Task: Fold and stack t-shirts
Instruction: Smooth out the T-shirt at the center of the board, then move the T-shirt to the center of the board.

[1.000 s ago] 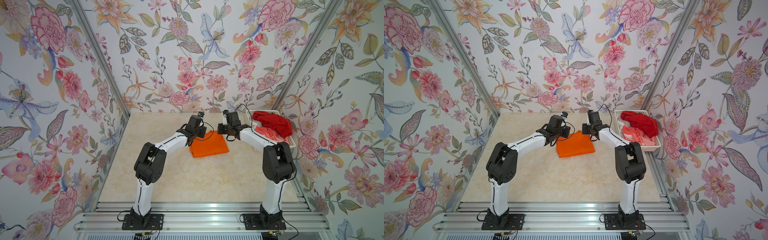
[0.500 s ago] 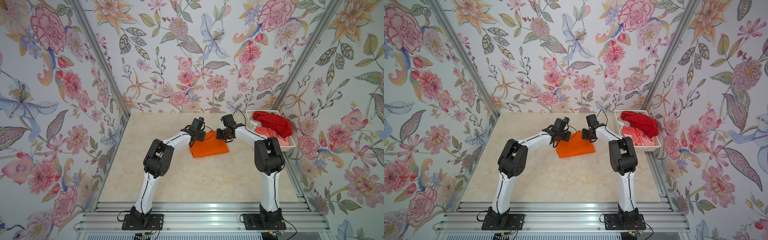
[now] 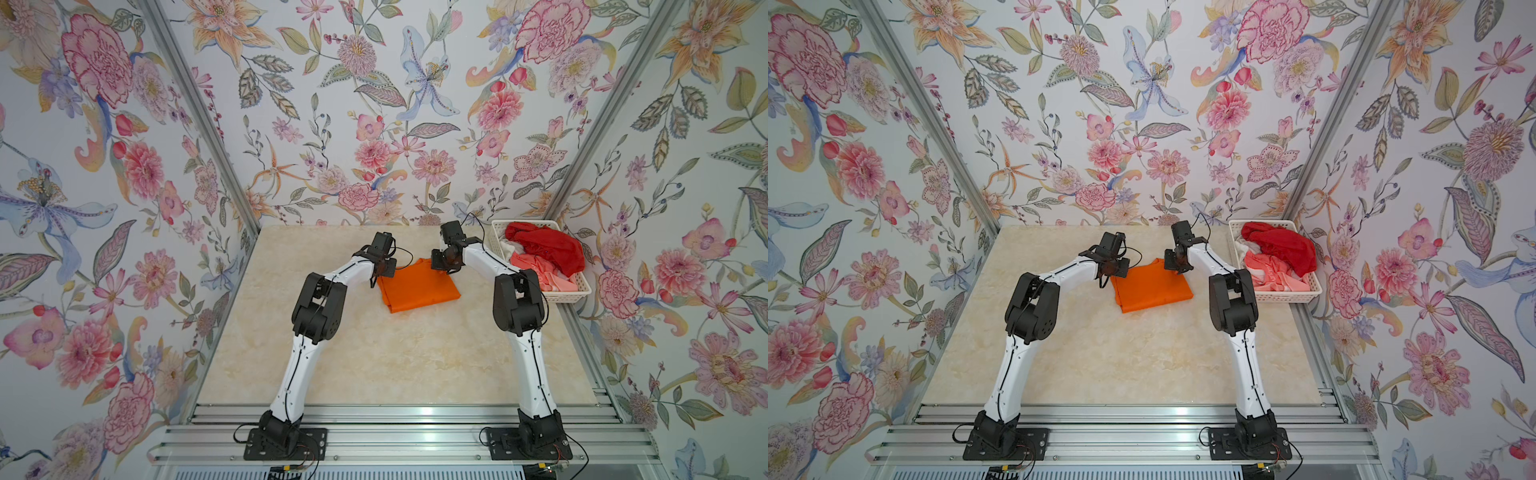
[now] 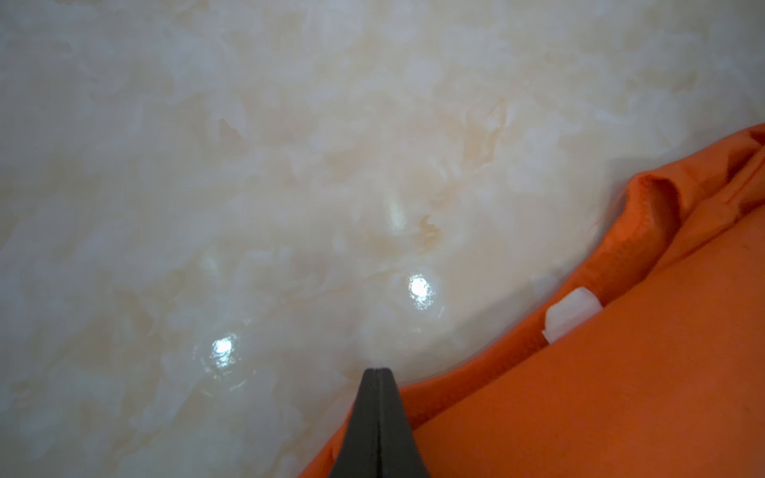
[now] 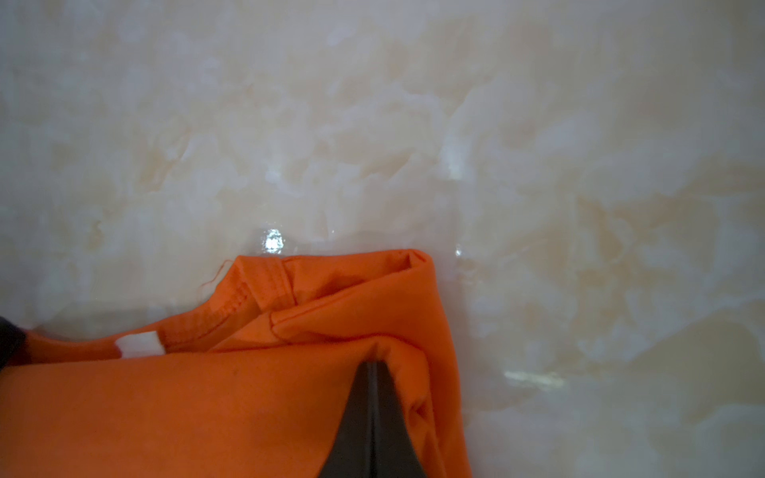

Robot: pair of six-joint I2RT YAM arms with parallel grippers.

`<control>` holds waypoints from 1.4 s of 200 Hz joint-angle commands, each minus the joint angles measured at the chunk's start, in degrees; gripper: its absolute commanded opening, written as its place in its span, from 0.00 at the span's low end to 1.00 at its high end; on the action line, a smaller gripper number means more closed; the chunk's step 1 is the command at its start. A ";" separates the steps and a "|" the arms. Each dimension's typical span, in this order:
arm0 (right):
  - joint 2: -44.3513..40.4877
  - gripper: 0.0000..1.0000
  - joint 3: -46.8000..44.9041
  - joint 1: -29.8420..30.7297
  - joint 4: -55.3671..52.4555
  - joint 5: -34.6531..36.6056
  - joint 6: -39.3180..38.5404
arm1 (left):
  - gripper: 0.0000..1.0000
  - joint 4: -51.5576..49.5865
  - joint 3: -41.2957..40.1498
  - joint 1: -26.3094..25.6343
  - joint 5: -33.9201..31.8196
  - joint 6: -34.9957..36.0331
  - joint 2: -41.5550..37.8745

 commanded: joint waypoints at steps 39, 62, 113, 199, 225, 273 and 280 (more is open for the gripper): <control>-10.76 0.16 2.13 -0.41 5.90 0.43 -6.18 | 0.10 -2.28 0.28 1.40 -6.27 -0.40 -10.69; -17.83 0.30 2.26 -0.42 3.54 0.98 -9.38 | 0.86 -2.36 -5.41 1.71 0.57 -2.07 -19.93; -37.00 0.45 -24.69 -0.50 9.04 -0.14 -8.67 | 0.98 -2.84 -25.07 2.38 22.41 -10.46 -27.26; -31.48 0.41 -36.45 -1.59 8.16 -2.47 -4.96 | 0.98 -2.81 -34.77 1.01 20.73 -13.25 -23.88; -26.26 0.42 -33.87 -1.82 6.82 -2.06 -4.14 | 0.98 -2.85 -35.50 0.93 20.15 -13.32 -23.92; -17.81 0.40 -30.34 -3.52 5.36 -5.06 -1.89 | 0.94 -2.78 -34.39 0.16 22.45 -13.14 -22.50; -17.07 0.38 -30.16 -3.69 5.75 -5.83 -1.65 | 0.92 -2.83 -34.02 -0.12 22.77 -12.87 -22.16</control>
